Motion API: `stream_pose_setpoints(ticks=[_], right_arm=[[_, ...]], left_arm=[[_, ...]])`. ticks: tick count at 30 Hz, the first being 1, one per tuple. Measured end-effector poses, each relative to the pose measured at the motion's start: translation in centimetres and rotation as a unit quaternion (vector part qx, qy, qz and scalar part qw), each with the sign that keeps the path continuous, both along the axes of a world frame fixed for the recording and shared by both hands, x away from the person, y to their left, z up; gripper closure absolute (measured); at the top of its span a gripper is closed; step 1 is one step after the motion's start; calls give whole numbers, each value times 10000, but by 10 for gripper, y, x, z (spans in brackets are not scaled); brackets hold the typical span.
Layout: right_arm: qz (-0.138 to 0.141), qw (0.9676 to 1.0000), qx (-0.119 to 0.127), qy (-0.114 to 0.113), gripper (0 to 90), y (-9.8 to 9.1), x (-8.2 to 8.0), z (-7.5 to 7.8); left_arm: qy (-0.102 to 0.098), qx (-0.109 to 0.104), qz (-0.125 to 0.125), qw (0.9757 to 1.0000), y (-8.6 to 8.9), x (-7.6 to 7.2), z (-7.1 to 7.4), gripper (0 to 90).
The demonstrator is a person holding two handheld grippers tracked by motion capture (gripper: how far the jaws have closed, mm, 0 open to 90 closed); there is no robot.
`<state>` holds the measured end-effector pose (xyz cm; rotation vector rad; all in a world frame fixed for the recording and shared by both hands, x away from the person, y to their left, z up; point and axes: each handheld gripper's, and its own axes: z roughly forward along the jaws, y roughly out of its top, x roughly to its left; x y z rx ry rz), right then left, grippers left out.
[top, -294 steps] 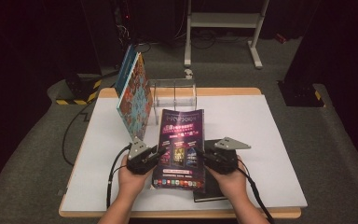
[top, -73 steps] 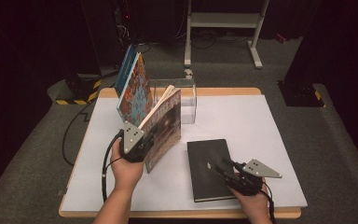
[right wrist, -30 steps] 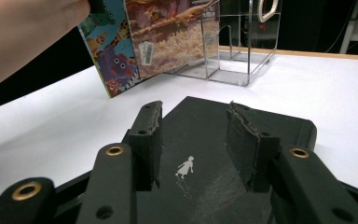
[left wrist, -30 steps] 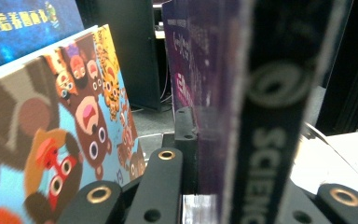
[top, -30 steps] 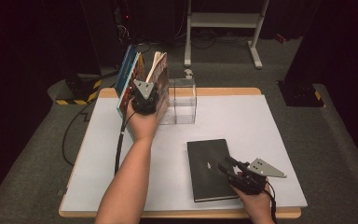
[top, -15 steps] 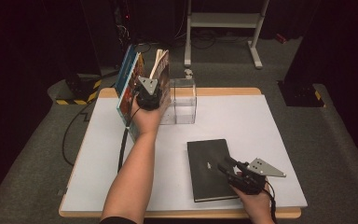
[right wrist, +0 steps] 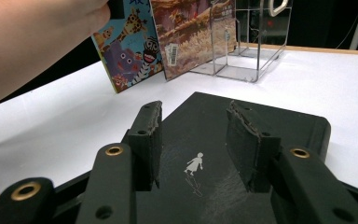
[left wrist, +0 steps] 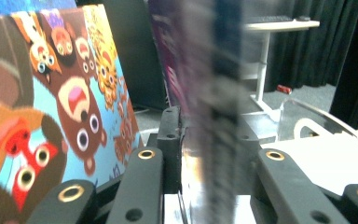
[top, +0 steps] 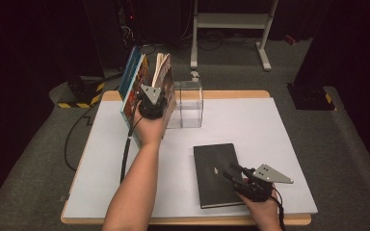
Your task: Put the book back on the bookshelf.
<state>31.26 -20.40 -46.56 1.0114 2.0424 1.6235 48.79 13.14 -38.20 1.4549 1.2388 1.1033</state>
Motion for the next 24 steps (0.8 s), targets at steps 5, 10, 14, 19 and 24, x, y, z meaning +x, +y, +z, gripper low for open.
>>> stream_pose_setpoints(ticks=[5,10,14,19,24], right_arm=[[33,10000,-18,11,550,3,-1,-1],[63,10000,-43,20,549,4,-2,-2],[61,10000,-15,33,549,3,-2,-1],[59,10000,-5,36,549,2,-1,-2],[77,10000,-16,37,547,3,-2,-2]], left_arm=[[122,80,78,9999,-5,-9,-14,722],[73,173,295,9994,-8,-10,-21,817],[50,280,445,9986,-8,-7,-21,817],[29,275,430,9987,-7,-6,-22,813],[119,241,354,9990,-6,-6,-22,724]])
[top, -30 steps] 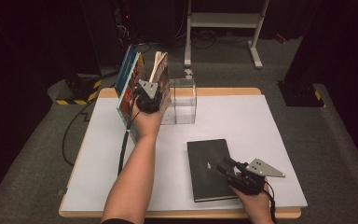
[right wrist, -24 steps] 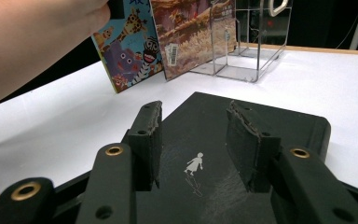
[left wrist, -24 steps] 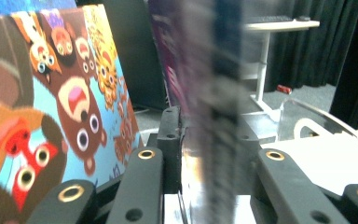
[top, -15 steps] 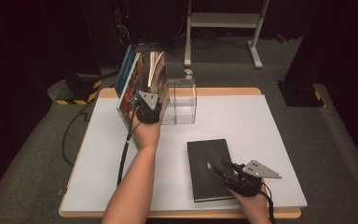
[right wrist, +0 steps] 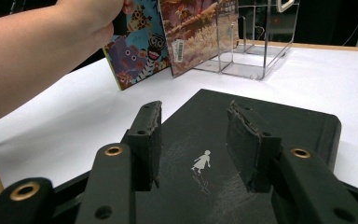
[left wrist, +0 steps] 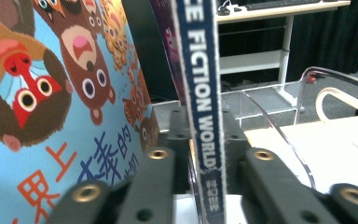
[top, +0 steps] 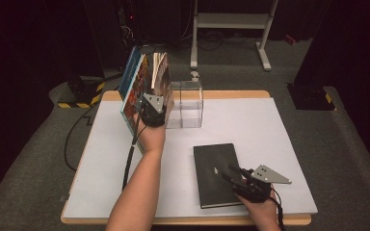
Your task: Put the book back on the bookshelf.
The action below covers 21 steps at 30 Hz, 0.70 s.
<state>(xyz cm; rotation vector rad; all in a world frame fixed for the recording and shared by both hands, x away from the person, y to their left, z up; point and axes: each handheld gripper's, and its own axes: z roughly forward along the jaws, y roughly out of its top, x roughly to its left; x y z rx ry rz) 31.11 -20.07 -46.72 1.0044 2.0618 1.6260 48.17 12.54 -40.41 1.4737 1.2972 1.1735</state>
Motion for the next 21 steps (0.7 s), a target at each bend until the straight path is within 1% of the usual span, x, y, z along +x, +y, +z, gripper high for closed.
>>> stream_pose_setpoints(ticks=[2,3,4,7,9,14,21], right_arm=[[4,10000,-4,-1,545,0,0,0],[3,10000,-4,-2,541,0,0,0],[3,10000,-11,1,539,0,0,0],[-3,10000,-13,3,535,1,1,-1],[2,10000,-21,3,533,1,0,-1],[8,10000,-57,-10,532,2,0,-1],[7,10000,-82,-10,531,2,0,-1]], left_arm=[[104,-19,-22,9999,0,-1,-1,681],[104,-19,-22,9999,0,-1,-1,667],[147,-13,-69,9999,-1,-4,-3,648],[195,-108,-107,9997,-1,-10,-7,627],[230,-135,-126,9996,0,-13,-8,620],[184,-212,-196,9994,1,-27,-8,611],[156,-242,-289,9992,5,-48,-9,603]])
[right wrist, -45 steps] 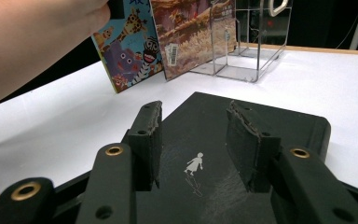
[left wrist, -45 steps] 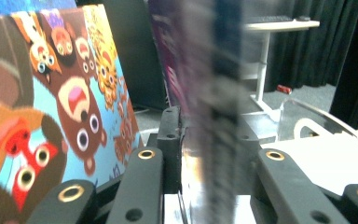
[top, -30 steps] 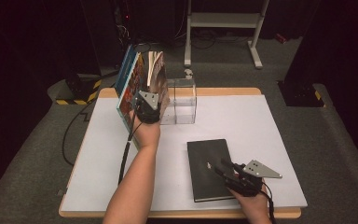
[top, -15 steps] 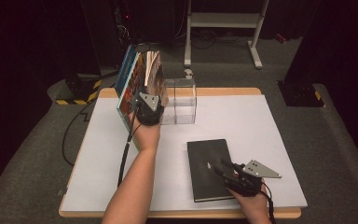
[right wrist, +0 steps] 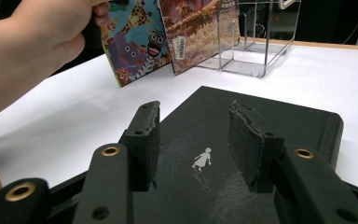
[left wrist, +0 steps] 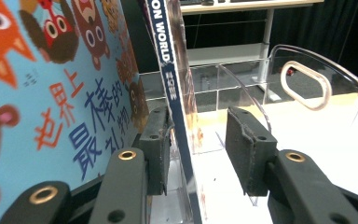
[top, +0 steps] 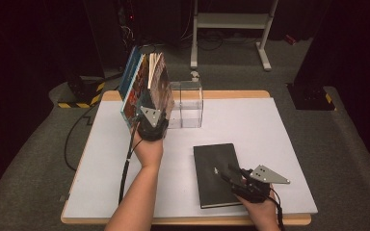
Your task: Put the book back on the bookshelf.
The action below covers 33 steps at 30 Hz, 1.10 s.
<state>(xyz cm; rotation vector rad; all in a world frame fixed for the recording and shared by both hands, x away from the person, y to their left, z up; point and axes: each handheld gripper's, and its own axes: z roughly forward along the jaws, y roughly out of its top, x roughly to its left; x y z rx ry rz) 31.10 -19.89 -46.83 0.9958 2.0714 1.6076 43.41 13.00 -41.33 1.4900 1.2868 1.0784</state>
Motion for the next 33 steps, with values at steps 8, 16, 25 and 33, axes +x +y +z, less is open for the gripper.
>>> stream_pose_setpoints(ticks=[8,16,25,33], right_arm=[[27,10000,-44,-18,529,2,-1,0],[10,10000,-33,-38,508,0,0,1],[-173,9995,-235,-125,470,-8,4,4],[-366,9978,-509,-204,442,-17,7,3]], left_arm=[[1,-34,-162,9999,3,-20,-3,593],[140,-302,-658,9973,3,-39,-9,571],[650,-637,-1310,9872,8,-54,-30,484],[903,-660,-1580,9811,6,-70,-49,449]])
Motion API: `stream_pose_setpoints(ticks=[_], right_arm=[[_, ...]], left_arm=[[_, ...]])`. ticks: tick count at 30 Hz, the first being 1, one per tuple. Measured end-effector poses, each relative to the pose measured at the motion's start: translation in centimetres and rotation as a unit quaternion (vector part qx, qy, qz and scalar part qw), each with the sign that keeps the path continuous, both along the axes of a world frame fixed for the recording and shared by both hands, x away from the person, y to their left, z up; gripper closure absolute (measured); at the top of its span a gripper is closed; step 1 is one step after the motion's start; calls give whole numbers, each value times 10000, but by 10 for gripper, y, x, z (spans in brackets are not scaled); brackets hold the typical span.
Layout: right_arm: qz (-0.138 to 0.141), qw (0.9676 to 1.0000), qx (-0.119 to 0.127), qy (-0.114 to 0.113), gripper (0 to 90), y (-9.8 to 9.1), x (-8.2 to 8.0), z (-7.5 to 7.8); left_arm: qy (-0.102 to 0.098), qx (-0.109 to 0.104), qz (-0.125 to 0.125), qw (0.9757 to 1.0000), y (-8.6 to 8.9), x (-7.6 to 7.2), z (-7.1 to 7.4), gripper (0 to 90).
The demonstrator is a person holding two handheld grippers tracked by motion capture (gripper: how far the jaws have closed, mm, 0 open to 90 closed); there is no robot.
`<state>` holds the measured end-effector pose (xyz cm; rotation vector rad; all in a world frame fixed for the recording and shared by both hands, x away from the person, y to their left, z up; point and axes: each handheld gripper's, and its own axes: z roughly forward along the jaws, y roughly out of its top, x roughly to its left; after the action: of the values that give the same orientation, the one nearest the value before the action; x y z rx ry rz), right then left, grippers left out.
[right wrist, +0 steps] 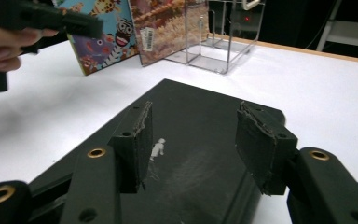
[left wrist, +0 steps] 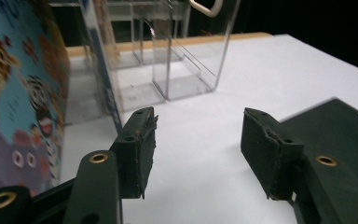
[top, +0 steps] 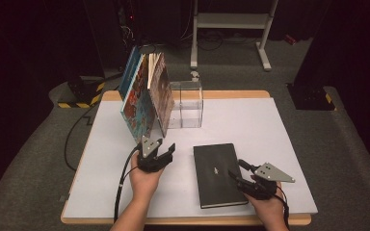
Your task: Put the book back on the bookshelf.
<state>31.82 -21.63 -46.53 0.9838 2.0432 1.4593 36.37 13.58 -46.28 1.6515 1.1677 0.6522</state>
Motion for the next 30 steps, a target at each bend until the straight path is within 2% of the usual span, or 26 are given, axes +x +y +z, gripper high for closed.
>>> stream_pose_setpoints(ticks=[2,4,7,13,16,20,22,27,30], right_arm=[[-17,10000,-18,50,432,-2,1,-1],[-53,9999,-71,96,415,-5,2,-3],[-101,9998,-138,117,399,-7,1,-6],[-195,9987,-209,416,361,-10,1,-15],[-234,9975,-166,652,335,-12,0,-20],[-271,9952,-161,926,308,-13,-1,-26],[-287,9944,-165,1006,297,-13,-3,-28],[-271,9931,-189,1124,277,-11,-7,-30],[-210,9929,-192,1158,272,-8,-7,-31]], left_arm=[[8,-25,-52,10000,-1,-3,-1,448],[55,55,-285,9996,-7,-10,-6,441],[85,108,-460,9988,-13,-16,-11,428],[187,205,-843,9961,-30,-26,-22,390],[228,240,-1080,9936,-40,-31,-23,367],[318,113,-1404,9895,-55,-37,-26,356],[433,30,-1526,9873,-60,-37,-29,351],[633,6,-1652,9842,-71,-37,-35,334],[770,-73,-1755,9814,-74,-37,-38,312]])
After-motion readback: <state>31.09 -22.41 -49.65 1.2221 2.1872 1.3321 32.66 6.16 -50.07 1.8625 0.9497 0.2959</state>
